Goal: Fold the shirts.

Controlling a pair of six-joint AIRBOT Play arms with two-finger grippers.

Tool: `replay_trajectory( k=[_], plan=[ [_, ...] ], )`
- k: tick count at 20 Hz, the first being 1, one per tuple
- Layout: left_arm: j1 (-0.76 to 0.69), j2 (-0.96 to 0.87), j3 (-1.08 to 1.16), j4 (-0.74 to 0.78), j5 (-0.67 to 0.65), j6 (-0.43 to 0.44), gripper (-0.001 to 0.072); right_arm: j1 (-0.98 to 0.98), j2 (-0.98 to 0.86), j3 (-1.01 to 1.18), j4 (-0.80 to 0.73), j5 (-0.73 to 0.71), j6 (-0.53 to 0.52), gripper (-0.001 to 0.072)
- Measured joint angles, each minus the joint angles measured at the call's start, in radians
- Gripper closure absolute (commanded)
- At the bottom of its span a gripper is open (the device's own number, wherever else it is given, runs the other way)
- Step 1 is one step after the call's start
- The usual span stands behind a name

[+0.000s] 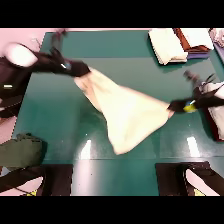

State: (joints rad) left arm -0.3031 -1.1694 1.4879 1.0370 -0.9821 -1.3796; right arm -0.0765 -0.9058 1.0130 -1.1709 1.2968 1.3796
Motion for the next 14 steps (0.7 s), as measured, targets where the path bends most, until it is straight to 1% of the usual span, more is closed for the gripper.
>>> replay_trajectory(
  k=[4, 7, 10, 14],
  plan=[
    [-0.001, 0.159, 0.179, 0.075, -0.001, 0.0, 0.0684, 0.008, 0.088, 0.393, -0.052, 0.044, 0.042, 0.0696],
    [-0.002, 0.204, 0.225, 0.099, -0.038, 0.0, 0.0684, 0.017, 0.083, 0.587, -0.053, 0.081, 0.067, 0.0697],
    [-0.002, 0.2, 0.192, 0.116, -0.106, 0.0, 0.0684, 0.048, 0.05, 0.657, -0.053, 0.136, 0.084, 0.0696],
    [-0.002, 0.184, 0.007, 0.132, -0.158, 0.0, 0.0684, 0.105, 0.025, 0.564, -0.058, 0.164, 0.099, 0.0696]
  ],
)
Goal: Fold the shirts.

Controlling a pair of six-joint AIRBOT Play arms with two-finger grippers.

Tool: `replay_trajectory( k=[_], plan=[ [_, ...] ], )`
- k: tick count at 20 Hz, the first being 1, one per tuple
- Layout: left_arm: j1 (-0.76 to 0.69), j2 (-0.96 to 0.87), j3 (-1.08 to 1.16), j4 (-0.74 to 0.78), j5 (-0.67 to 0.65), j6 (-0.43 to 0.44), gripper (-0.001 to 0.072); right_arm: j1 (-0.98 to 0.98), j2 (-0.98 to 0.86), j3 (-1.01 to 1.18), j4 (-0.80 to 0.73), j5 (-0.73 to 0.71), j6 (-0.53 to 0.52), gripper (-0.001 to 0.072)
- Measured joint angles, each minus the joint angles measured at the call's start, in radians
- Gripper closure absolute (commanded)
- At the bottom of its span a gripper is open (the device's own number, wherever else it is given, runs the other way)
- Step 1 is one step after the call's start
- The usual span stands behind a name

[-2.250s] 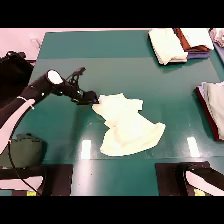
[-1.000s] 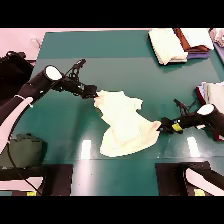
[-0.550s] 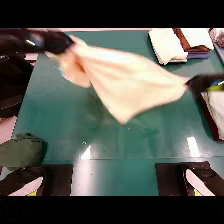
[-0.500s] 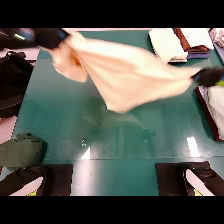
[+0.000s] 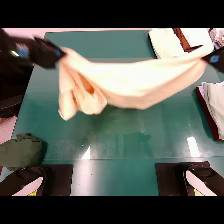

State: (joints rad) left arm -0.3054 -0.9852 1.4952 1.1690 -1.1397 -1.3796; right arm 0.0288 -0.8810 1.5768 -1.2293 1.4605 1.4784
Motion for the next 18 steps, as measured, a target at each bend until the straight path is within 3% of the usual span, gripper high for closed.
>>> replay_trajectory(
  k=[4, 5, 6, 7, 12, 18],
  plan=[
    [0.0, -0.004, -0.244, -0.023, -0.045, 0.014, 0.0682, 0.023, -0.006, -0.148, -0.003, -0.024, 0.004, 0.0696],
    [0.0, -0.005, -0.292, -0.047, -0.061, 0.029, 0.0608, 0.025, -0.006, -0.178, -0.003, -0.031, 0.005, 0.0696],
    [0.0, -0.005, -0.334, -0.083, -0.077, 0.047, 0.0285, 0.027, -0.006, -0.201, -0.003, -0.038, 0.005, 0.0696],
    [0.0, -0.005, -0.363, -0.123, -0.088, 0.061, 0.0138, 0.029, -0.006, -0.222, -0.002, -0.047, 0.005, 0.0696],
    [0.044, 0.003, -0.358, -0.259, -0.122, 0.095, 0.014, 0.031, -0.006, -0.269, -0.002, -0.092, 0.008, 0.0696],
    [0.269, -0.041, -0.273, -0.249, -0.035, 0.056, 0.014, 0.031, -0.009, -0.278, -0.002, -0.127, 0.008, 0.0696]
  ],
)
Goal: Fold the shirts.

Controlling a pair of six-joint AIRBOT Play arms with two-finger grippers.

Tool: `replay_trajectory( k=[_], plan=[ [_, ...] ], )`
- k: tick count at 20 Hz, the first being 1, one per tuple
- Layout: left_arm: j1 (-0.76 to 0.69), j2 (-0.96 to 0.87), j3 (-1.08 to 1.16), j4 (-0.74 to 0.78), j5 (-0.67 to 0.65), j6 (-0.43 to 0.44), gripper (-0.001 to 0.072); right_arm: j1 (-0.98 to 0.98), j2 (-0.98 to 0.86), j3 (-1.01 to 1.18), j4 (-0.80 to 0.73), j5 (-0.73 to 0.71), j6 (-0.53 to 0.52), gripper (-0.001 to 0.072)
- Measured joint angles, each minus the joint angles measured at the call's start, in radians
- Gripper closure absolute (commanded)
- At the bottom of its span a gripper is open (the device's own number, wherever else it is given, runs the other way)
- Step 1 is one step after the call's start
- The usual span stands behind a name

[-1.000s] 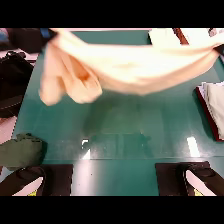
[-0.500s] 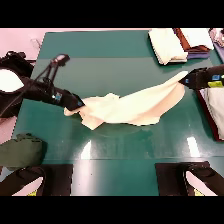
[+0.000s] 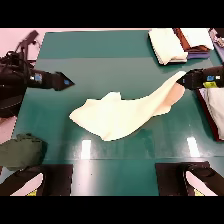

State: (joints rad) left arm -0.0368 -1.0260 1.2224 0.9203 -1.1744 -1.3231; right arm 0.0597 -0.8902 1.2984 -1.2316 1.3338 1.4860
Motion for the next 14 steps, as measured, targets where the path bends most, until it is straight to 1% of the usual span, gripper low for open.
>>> replay_trajectory(
  k=[2, 5, 10, 14],
  plan=[
    [0.053, -0.064, -0.014, 0.011, 0.005, -0.006, 0.014, 0.0, -0.001, -0.001, 0.0, -0.01, 0.0, 0.0696],
    [0.072, -0.188, -0.054, 0.013, -0.009, 0.024, 0.014, 0.0, -0.001, -0.002, 0.0, -0.017, 0.0, 0.0696],
    [0.014, -0.355, -0.126, 0.022, -0.034, 0.079, 0.014, 0.0, -0.001, -0.002, 0.0, -0.021, 0.008, 0.0696],
    [-0.012, -0.406, -0.146, 0.065, -0.028, 0.081, 0.014, 0.0, -0.001, -0.002, 0.001, -0.021, 0.014, 0.0696]
  ],
)
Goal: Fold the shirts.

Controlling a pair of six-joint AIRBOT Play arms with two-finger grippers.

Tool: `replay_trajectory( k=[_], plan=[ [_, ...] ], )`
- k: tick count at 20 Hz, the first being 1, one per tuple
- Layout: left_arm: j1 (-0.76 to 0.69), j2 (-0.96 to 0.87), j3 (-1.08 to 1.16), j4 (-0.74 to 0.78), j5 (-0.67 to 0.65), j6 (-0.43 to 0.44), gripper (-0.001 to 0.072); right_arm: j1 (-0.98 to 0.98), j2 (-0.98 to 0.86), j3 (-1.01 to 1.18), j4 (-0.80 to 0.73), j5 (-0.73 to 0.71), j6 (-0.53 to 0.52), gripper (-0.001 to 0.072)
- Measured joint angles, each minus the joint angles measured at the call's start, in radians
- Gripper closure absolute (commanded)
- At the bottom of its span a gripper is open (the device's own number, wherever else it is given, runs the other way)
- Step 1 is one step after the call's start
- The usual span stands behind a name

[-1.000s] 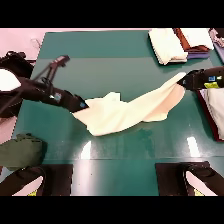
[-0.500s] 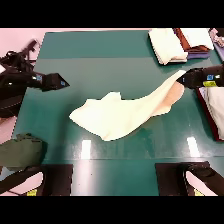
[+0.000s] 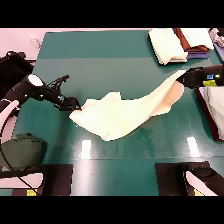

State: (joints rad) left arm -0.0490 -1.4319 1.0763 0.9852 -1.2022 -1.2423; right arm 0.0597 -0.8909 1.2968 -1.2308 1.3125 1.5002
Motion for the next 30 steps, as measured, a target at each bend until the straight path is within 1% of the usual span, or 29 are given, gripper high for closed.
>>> replay_trajectory(
  k=[4, 5, 6, 7, 10, 12, 14, 17, 21, 24, 27, 30],
  plan=[
    [-0.007, -0.014, -0.005, 0.029, -0.01, -0.005, 0.0144, 0.0, 0.0, 0.0, 0.001, 0.0, 0.002, 0.0696],
    [-0.008, -0.015, -0.006, 0.029, -0.021, -0.005, 0.0301, 0.0, 0.0, 0.0, 0.003, 0.0, 0.002, 0.0696],
    [-0.008, -0.016, -0.006, 0.029, -0.032, -0.007, 0.0522, 0.0, 0.0, 0.0, 0.004, 0.0, 0.002, 0.0696],
    [-0.009, -0.016, -0.004, 0.029, -0.047, -0.007, 0.0677, 0.0, 0.0, 0.0, 0.004, 0.0, 0.002, 0.0696],
    [-0.01, 0.003, 0.019, 0.028, -0.078, -0.008, 0.0683, 0.0, 0.0, 0.002, 0.005, -0.001, 0.003, 0.0696],
    [-0.004, 0.052, 0.064, 0.028, -0.085, -0.013, 0.0684, 0.0, 0.0, 0.024, 0.006, -0.001, 0.003, 0.0696],
    [0.011, 0.133, 0.15, 0.03, -0.088, -0.031, 0.0684, 0.0, 0.0, 0.086, 0.006, -0.007, 0.003, 0.0696],
    [0.045, 0.288, 0.367, 0.033, -0.079, -0.056, 0.0684, 0.0, 0.0, 0.235, 0.004, -0.013, 0.002, 0.0696],
    [0.074, 0.47, 0.72, 0.056, -0.021, -0.094, 0.0685, 0.0, 0.001, 0.482, -0.006, -0.008, -0.001, 0.0696],
    [0.082, 0.553, 0.931, 0.116, 0.034, -0.134, 0.0686, 0.0, 0.002, 0.645, -0.047, 0.016, -0.002, 0.0697],
    [0.084, 0.593, 1.045, 0.15, 0.095, -0.158, 0.0687, 0.0, 0.002, 0.752, -0.103, 0.041, -0.001, 0.0697],
    [0.085, 0.602, 1.065, 0.171, 0.128, -0.175, 0.0686, -0.001, -0.005, 0.791, -0.134, 0.056, 0.009, 0.0698]
  ],
)
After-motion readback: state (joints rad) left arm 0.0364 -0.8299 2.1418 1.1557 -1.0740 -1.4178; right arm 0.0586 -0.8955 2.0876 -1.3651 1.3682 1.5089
